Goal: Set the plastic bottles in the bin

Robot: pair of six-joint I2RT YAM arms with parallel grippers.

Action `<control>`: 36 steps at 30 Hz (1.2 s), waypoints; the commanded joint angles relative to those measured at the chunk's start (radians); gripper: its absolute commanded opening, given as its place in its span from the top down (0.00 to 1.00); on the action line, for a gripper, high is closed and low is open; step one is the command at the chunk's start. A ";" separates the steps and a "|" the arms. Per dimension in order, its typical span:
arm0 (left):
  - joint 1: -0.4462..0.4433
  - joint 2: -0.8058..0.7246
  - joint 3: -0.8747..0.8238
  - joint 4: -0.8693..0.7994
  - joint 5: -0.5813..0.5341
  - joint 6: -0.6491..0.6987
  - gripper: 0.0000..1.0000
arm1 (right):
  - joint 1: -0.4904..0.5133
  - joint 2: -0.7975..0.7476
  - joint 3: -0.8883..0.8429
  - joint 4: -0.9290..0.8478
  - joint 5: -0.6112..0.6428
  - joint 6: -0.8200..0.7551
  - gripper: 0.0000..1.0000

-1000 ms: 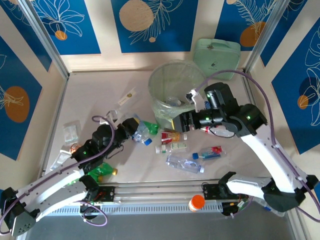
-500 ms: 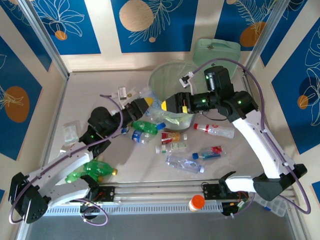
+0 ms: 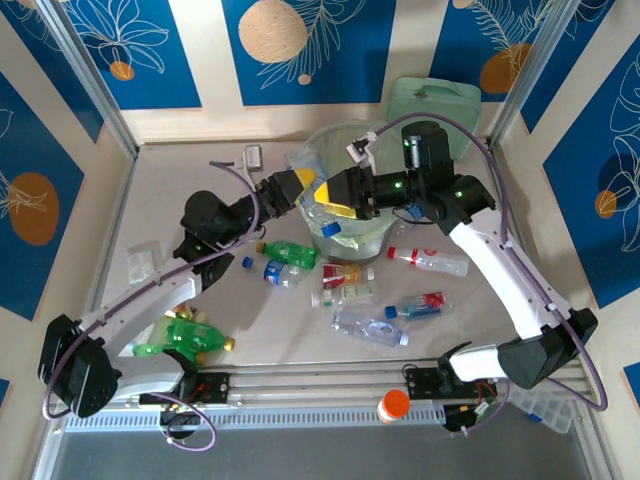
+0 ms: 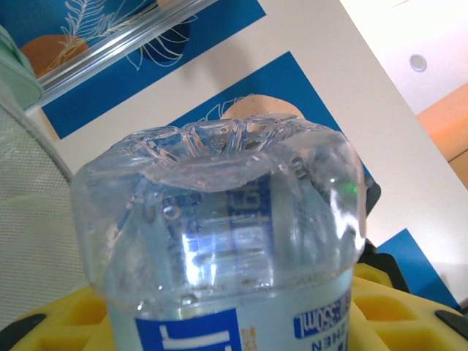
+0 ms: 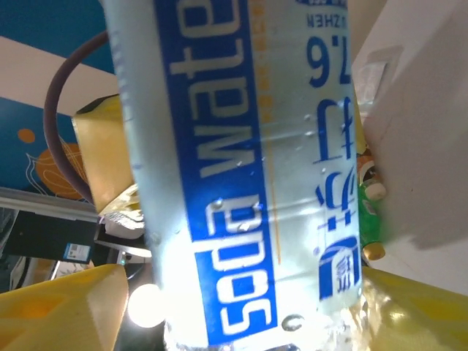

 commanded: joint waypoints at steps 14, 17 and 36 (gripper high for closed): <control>0.010 0.049 0.040 0.118 0.035 -0.077 0.33 | 0.007 0.020 0.021 0.054 -0.027 0.043 0.56; 0.010 0.039 0.034 0.105 0.021 -0.085 0.22 | 0.004 0.014 0.038 -0.003 0.013 0.009 0.57; 0.067 -0.368 0.057 -0.858 -0.426 0.327 0.01 | -0.085 0.003 0.228 -0.401 0.560 -0.238 0.60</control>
